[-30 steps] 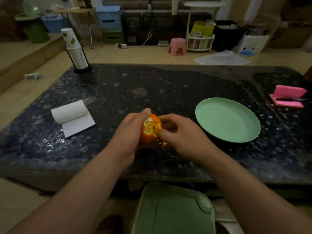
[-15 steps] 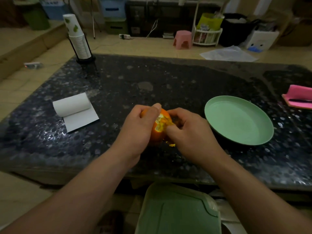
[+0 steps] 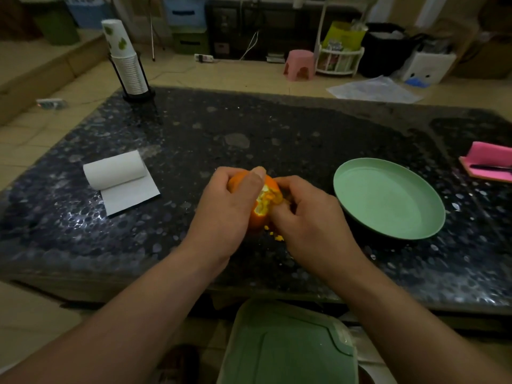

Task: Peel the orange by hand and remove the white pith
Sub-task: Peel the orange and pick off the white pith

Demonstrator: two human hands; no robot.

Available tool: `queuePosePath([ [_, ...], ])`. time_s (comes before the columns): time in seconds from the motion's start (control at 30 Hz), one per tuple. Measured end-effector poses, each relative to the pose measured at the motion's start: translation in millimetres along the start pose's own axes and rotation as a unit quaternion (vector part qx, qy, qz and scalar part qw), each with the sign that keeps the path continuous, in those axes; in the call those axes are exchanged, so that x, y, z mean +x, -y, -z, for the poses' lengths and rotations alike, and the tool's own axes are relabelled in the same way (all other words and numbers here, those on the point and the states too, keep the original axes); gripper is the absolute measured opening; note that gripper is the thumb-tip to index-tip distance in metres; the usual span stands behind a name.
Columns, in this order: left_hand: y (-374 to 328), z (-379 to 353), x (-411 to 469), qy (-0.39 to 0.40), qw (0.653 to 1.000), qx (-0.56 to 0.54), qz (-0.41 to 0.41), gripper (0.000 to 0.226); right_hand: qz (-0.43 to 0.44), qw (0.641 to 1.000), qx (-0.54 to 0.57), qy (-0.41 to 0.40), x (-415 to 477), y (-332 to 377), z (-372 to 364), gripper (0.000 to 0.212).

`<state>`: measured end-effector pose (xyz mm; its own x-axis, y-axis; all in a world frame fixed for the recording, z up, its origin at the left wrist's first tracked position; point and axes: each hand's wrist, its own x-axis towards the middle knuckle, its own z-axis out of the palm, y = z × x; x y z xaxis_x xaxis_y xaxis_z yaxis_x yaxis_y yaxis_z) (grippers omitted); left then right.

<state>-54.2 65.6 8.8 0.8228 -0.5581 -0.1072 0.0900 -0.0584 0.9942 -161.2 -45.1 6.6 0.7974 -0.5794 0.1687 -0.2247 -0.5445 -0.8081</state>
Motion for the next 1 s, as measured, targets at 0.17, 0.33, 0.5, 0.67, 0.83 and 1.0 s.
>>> queuePosePath([
  [0.17, 4, -1, 0, -0.004, 1.0, -0.012, -0.001, 0.031, -0.032, 0.998, 0.05, -0.007, 0, -5, -7, 0.029],
  [0.33, 4, 2, 5, -0.025, 1.0, 0.003, -0.017, 0.029, -0.079, 0.992, 0.081, 0.055, 5, -7, -7, 0.022],
  [0.5, 12, 5, 4, -0.016, 0.994, 0.087, -0.069, 0.029, -0.087, 0.991, 0.074, 0.068, 5, -5, -2, 0.007],
  [0.67, 11, 4, 6, -0.032, 0.994, 0.069, -0.074, 0.027, -0.091, 0.986, 0.132, 0.044, 3, -6, -7, 0.012],
  [0.83, 13, 7, 7, -0.03, 0.993, 0.082, -0.076, 0.031, -0.137, 0.965, 0.193, 0.114, 5, -8, -8, 0.017],
  [1.0, 15, 5, 5, -0.022, 0.986, 0.118, -0.114, 0.038, -0.16, 0.948, 0.254, 0.105, 5, -11, -7, 0.015],
])
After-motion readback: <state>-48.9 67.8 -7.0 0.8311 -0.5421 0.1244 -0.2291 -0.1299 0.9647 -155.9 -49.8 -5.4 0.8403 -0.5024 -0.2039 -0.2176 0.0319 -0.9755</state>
